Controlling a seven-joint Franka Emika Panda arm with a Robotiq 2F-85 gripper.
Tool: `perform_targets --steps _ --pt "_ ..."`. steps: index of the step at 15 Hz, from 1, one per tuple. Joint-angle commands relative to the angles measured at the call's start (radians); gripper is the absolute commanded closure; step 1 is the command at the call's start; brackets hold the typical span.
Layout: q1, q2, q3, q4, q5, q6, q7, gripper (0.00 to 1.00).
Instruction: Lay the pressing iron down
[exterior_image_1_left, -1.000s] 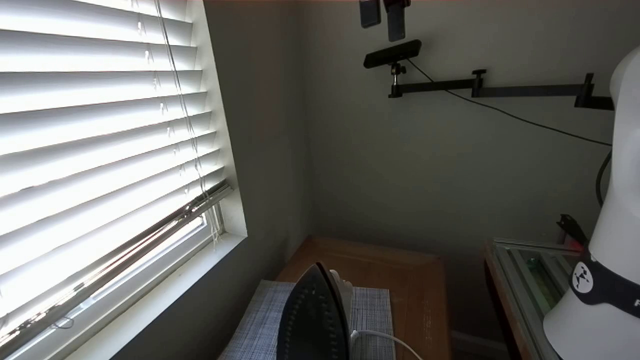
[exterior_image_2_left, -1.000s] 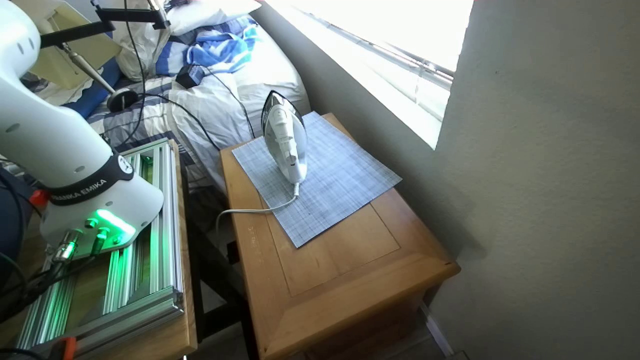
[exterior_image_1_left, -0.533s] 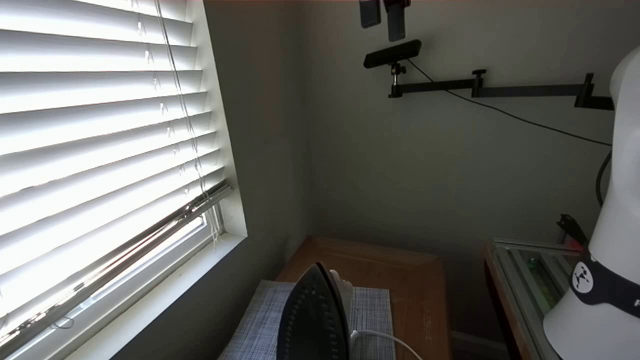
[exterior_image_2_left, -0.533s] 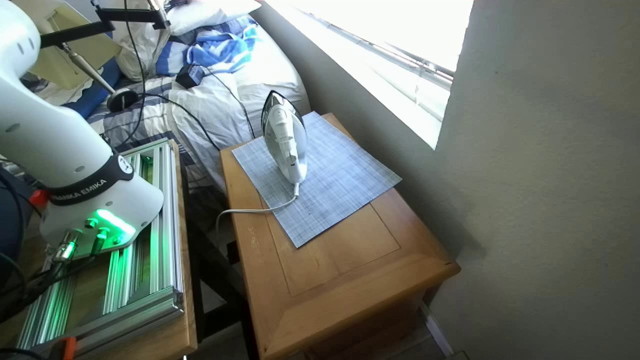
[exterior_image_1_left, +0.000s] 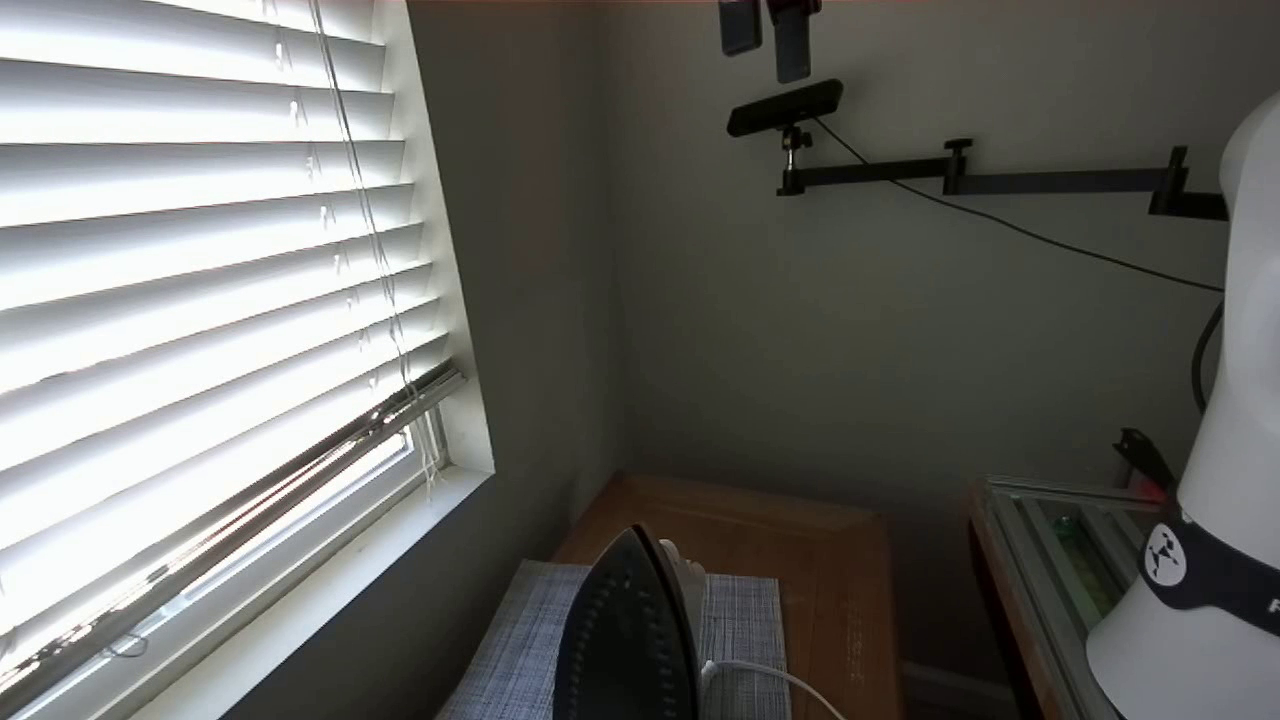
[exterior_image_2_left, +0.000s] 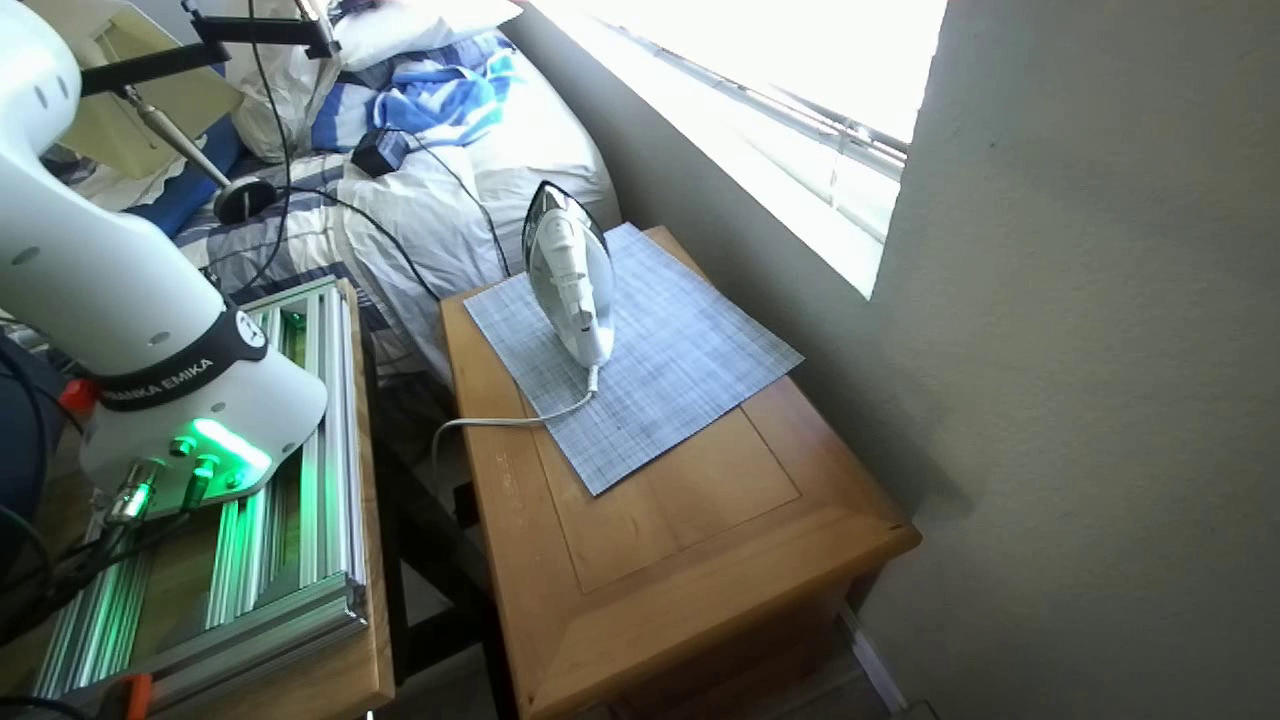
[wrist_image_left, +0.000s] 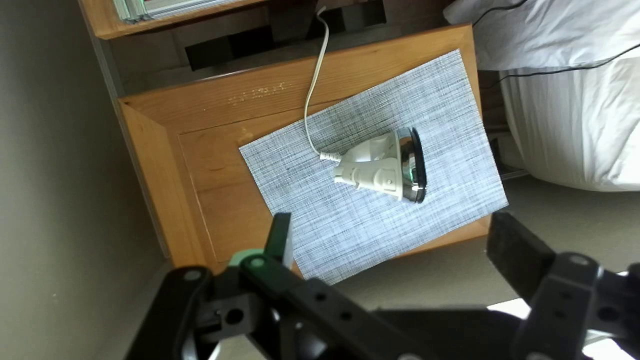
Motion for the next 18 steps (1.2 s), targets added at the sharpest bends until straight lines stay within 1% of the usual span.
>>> perform_targets --steps 1,14,15,16,18 --pt "-0.010 0.002 0.007 0.003 0.004 -0.003 -0.005 0.00" --pt "-0.010 0.002 0.007 0.003 0.004 -0.003 -0.005 0.00" --pt "-0.038 0.024 0.009 -0.016 0.006 0.026 0.058 0.00" --pt "-0.052 0.038 0.009 -0.034 0.013 0.044 0.095 0.00" --pt "-0.075 0.060 0.010 -0.097 0.044 0.117 0.176 0.00"
